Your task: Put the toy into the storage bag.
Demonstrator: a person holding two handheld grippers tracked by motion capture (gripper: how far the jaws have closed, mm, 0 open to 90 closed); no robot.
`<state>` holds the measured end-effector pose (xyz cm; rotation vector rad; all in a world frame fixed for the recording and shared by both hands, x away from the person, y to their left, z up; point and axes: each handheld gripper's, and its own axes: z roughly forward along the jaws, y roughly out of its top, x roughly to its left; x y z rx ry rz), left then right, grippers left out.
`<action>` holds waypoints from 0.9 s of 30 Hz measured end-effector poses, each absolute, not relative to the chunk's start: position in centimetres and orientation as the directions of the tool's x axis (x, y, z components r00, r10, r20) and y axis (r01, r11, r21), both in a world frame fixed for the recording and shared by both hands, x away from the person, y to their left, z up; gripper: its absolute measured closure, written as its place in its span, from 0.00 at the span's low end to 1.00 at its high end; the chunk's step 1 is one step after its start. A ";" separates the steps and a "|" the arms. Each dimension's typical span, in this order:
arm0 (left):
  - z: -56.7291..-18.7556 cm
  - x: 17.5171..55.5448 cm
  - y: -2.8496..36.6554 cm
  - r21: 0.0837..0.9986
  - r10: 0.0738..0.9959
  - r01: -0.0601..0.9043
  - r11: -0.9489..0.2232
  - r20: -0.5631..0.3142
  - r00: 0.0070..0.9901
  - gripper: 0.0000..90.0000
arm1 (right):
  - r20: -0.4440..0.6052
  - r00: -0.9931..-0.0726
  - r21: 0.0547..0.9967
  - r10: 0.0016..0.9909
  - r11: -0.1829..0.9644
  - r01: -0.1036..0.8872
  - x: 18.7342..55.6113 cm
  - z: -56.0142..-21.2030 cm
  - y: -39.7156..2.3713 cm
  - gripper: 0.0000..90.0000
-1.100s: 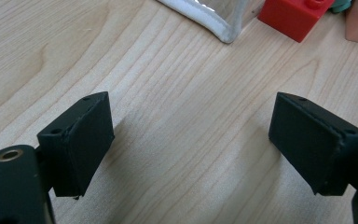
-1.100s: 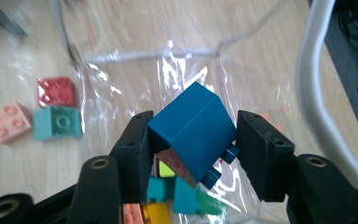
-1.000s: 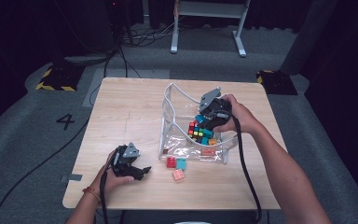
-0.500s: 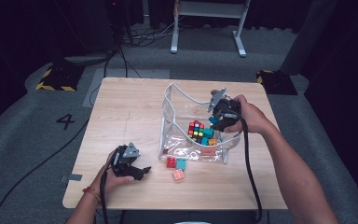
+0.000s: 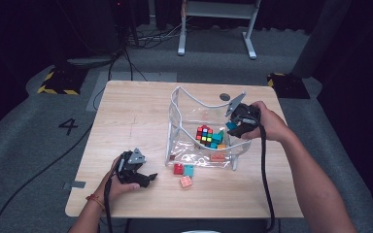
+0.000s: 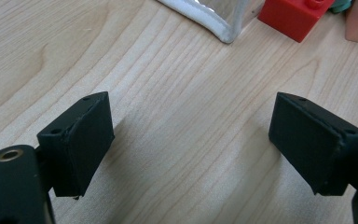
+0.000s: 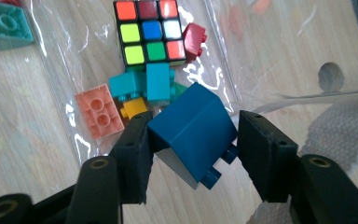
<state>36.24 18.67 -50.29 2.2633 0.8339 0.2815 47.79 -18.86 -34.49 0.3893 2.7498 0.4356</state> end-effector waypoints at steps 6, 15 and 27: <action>-50.3 36.2 18.7 0.679 0.637 0.486 -0.549 -0.035 0.770 0.16 | -0.258 -0.889 0.510 0.377 0.835 0.206 47.0 -33.8 -20.0 0.41; -50.3 36.2 18.7 0.679 0.637 0.486 -0.550 -0.035 0.770 0.15 | -0.198 -0.836 0.757 0.512 0.621 0.202 44.3 -31.6 -24.3 0.30; -50.3 36.2 18.7 0.678 0.637 0.487 -0.551 -0.035 0.770 0.16 | -0.194 -0.766 0.861 0.613 0.481 0.166 38.7 -31.9 -30.7 0.29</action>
